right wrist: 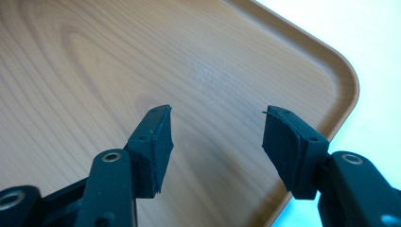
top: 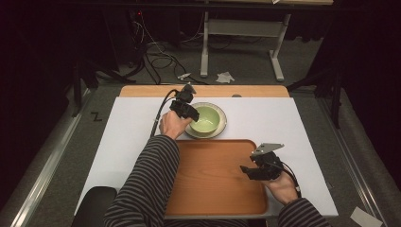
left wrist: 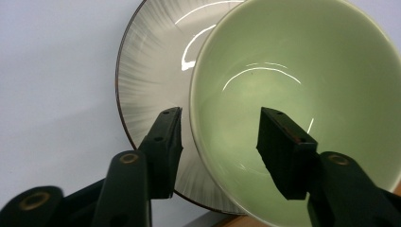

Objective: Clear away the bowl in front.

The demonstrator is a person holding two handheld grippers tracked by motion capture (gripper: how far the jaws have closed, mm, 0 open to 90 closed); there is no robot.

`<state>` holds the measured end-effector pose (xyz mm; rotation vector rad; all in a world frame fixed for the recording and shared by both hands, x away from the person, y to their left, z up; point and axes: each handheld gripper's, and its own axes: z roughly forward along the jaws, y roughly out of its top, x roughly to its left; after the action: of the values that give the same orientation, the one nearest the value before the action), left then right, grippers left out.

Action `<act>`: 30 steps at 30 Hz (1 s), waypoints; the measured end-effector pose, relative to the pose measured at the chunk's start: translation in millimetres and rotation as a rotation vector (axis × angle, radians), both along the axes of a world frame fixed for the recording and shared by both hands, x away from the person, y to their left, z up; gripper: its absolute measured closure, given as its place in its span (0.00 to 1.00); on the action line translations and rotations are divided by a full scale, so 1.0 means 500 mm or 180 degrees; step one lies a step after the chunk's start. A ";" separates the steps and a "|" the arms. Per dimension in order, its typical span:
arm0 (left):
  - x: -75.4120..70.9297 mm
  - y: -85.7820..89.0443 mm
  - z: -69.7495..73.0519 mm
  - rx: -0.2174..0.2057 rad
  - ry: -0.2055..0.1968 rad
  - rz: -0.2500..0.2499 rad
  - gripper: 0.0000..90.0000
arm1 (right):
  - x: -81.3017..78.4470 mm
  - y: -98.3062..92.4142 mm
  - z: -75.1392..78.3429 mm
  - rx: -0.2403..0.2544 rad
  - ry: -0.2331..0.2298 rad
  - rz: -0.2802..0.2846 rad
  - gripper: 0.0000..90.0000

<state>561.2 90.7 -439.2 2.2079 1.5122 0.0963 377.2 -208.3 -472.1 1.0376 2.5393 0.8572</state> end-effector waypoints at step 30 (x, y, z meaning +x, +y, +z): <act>0.025 0.018 -0.030 -0.0133 0.0223 0.0143 0.94 | -0.009 -0.004 0.011 0.0016 -0.0197 -0.0019 0.50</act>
<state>573.8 99.7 -454.2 2.1660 1.5871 0.0015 372.6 -210.1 -466.7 1.0037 2.4831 0.8806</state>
